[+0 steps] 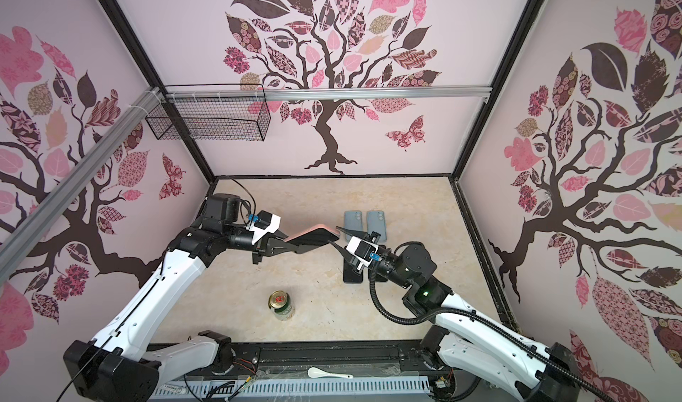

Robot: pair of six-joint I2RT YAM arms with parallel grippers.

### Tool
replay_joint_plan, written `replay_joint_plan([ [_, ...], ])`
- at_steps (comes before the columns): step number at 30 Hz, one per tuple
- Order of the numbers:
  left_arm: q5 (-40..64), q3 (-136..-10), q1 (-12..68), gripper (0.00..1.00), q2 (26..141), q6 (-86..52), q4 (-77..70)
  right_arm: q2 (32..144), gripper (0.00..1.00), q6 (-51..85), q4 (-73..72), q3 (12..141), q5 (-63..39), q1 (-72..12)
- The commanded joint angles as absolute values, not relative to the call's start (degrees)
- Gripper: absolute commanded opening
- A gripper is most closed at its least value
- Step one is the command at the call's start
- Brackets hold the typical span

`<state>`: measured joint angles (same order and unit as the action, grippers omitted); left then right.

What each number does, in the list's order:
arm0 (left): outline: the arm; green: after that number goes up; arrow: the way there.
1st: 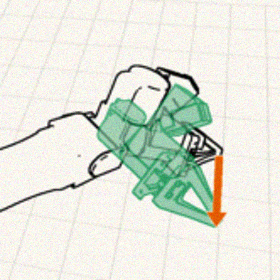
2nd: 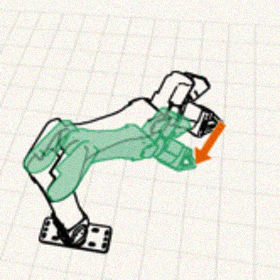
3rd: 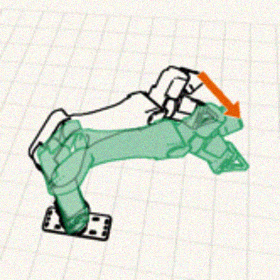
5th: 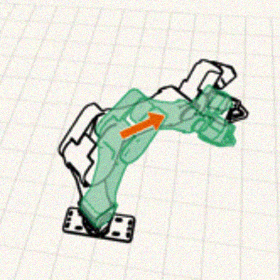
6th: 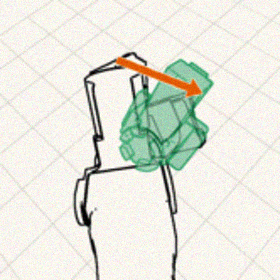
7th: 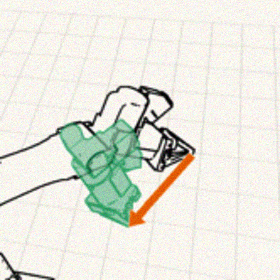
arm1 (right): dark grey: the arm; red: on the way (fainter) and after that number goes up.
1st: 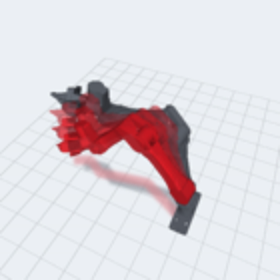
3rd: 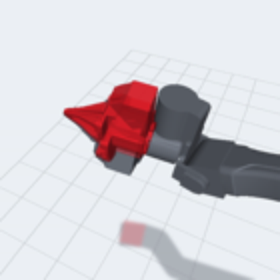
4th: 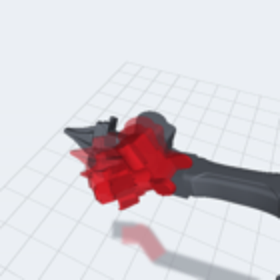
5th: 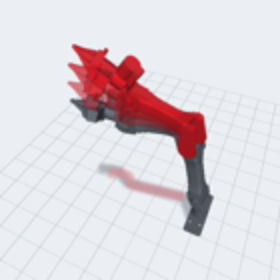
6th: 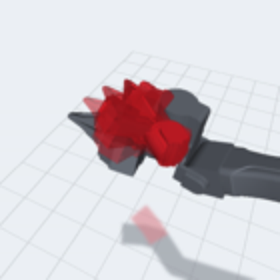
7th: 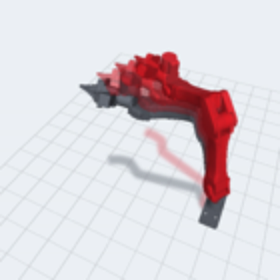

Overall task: Take the phone out of the phone case
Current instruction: Remove the phone case from the phone.

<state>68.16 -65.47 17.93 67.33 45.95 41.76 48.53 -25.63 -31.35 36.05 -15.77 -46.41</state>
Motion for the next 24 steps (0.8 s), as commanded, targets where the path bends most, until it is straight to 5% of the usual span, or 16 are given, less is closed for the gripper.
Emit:
replay_joint_plan([
  [1,70.00,-68.46,18.81,0.00,67.27,48.63,43.79,49.01,0.39,-24.58,-31.16,38.30,-17.92,-46.60],
  [12,67.41,-61.52,17.08,0.00,62.47,34.85,25.36,46.16,0.44,-24.40,-33.07,35.60,-10.30,-46.63],
  [24,67.41,-61.72,17.05,0.00,62.76,35.27,25.97,45.26,0.46,-23.73,-33.48,34.62,-14.27,-46.61],
])
